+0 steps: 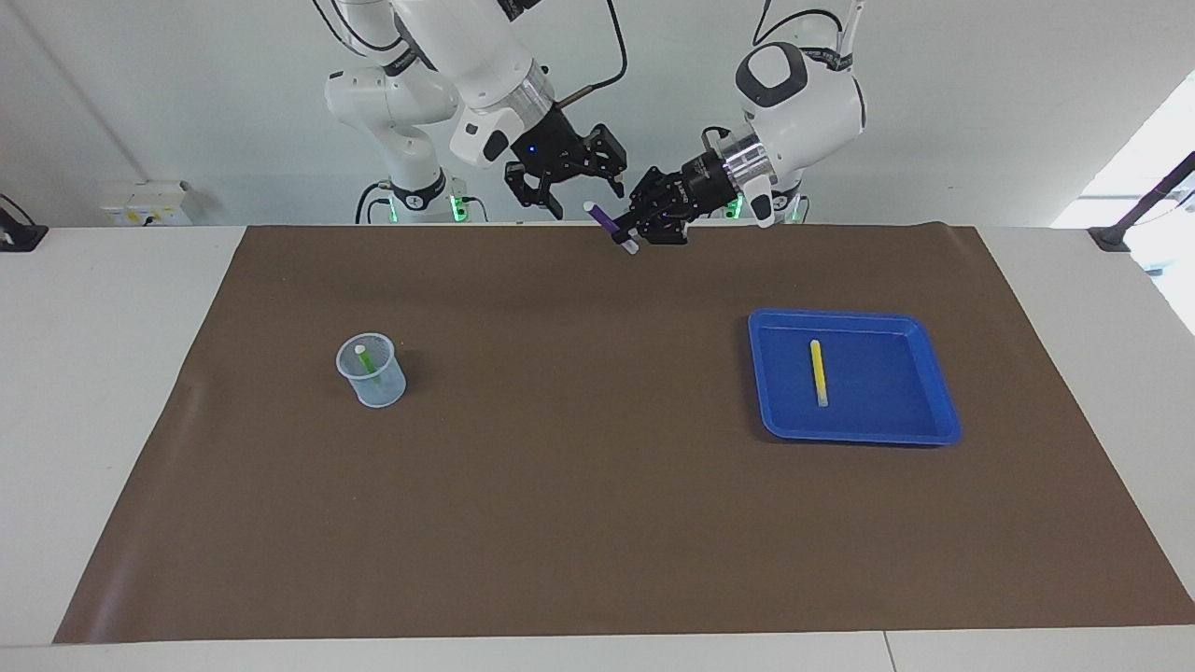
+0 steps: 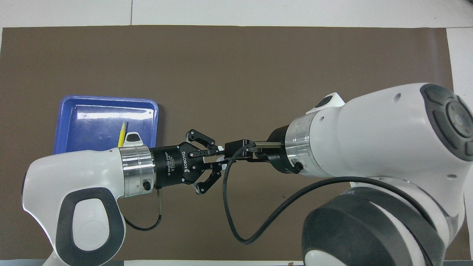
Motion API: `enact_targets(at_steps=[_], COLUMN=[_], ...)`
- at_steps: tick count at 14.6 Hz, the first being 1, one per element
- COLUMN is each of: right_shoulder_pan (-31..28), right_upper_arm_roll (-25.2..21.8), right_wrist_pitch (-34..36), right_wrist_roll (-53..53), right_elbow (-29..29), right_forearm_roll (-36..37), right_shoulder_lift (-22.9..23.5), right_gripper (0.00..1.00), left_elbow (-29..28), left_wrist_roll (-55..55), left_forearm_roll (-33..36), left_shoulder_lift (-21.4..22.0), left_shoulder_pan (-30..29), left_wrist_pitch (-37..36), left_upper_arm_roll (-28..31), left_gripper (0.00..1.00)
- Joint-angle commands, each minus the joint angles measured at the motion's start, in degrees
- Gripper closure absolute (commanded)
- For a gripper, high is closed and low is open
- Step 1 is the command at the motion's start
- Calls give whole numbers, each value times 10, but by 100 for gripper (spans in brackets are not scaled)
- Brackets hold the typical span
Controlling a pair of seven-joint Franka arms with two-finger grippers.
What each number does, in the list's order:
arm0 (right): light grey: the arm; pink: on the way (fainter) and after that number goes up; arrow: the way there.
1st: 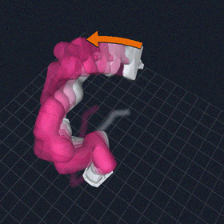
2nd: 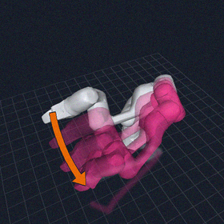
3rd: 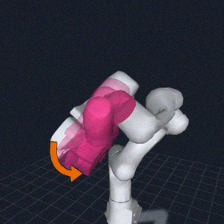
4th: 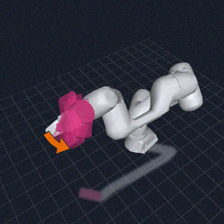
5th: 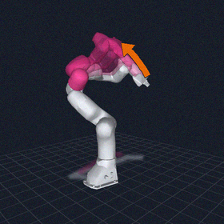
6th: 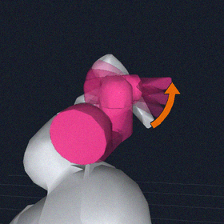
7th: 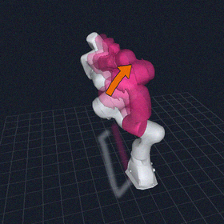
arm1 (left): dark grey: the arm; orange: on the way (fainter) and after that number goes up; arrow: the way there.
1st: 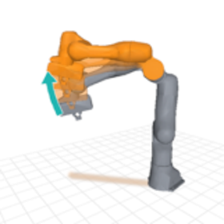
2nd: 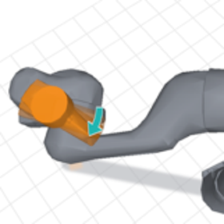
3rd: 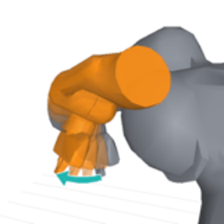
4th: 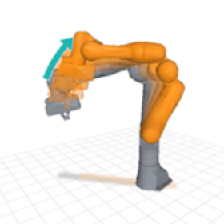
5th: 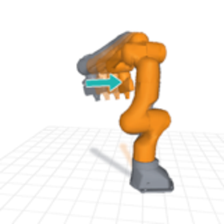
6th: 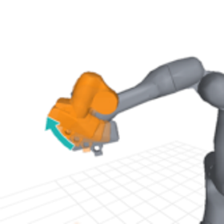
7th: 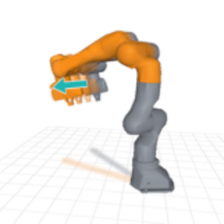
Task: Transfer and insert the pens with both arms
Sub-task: 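Grasp the purple pen's tip with the right gripper, open the left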
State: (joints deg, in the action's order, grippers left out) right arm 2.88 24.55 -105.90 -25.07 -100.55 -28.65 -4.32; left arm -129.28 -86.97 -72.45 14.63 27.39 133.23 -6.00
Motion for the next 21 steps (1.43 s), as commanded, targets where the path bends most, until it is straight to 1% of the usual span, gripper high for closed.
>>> enact_targets(at_steps=[1, 2, 3, 4, 6, 7, 8, 9, 10, 13, 17, 18, 19, 21], right_shoulder_pan=[-8, -8, -8, -7, -8, -7, -7, -7, -8, -8, -8, -8, -9, -9], right_upper_arm_roll=[5, 5, 6, 7, 10, 11, 11, 12, 12, 12, 11, 9, 6, -5], right_wrist_pitch=[-13, -24, -31, -33, -44, -45, -45, -44, -44, -37, -34, -34, -32, -18], right_wrist_roll=[15, 15, 13, 12, 11, 11, 11, 11, 12, 12, 14, 13, 12, 12], right_elbow=[-15, -15, -15, -15, -16, -16, -16, -16, -17, -19, -18, -18, -18, -18], right_forearm_roll=[-8, -7, -7, -6, -6, -4, -4, -4, -4, -2, 20, 25, 27, 28], right_shoulder_lift=[-12, -11, -11, -11, -11, -11, -11, -11, -12, -13, -11, -11, -11, -13], right_gripper=[15, 36, 52, 61, 70, 72, 79, 95, 100, 100, 100, 100, 100, 100], left_elbow=[-16, -16, -16, -16, -16, -16, -16, -16, -16, -16, -16, -15, -15, -15], left_wrist_roll=[-6, -6, -6, -7, -8, -9, -10, -10, -10, -14, -21, -22, -28, -48], left_forearm_roll=[-13, -15, -16, -16, -16, -16, -16, -16, -16, -16, -16, -16, -16, -16], left_shoulder_lift=[16, 16, 16, 16, 16, 16, 16, 16, 16, 16, 17, 16, 17, 17], left_shoulder_pan=[-1, -1, -1, -1, -1, -1, -1, -1, -2, -1, -1, -1, -1, -1], left_wrist_pitch=[9, 9, 9, 9, 9, 9, 11, 12, 12, 12, 13, 15, 21, 26], left_upper_arm_roll=[0, 0, 0, 0, 0, 0, 0, 0, 0, 0, 0, 1, 1, 1], left_gripper=[100, 100, 100, 100, 100, 100, 100, 100, 100, 100, 100, 66, 1, 0])
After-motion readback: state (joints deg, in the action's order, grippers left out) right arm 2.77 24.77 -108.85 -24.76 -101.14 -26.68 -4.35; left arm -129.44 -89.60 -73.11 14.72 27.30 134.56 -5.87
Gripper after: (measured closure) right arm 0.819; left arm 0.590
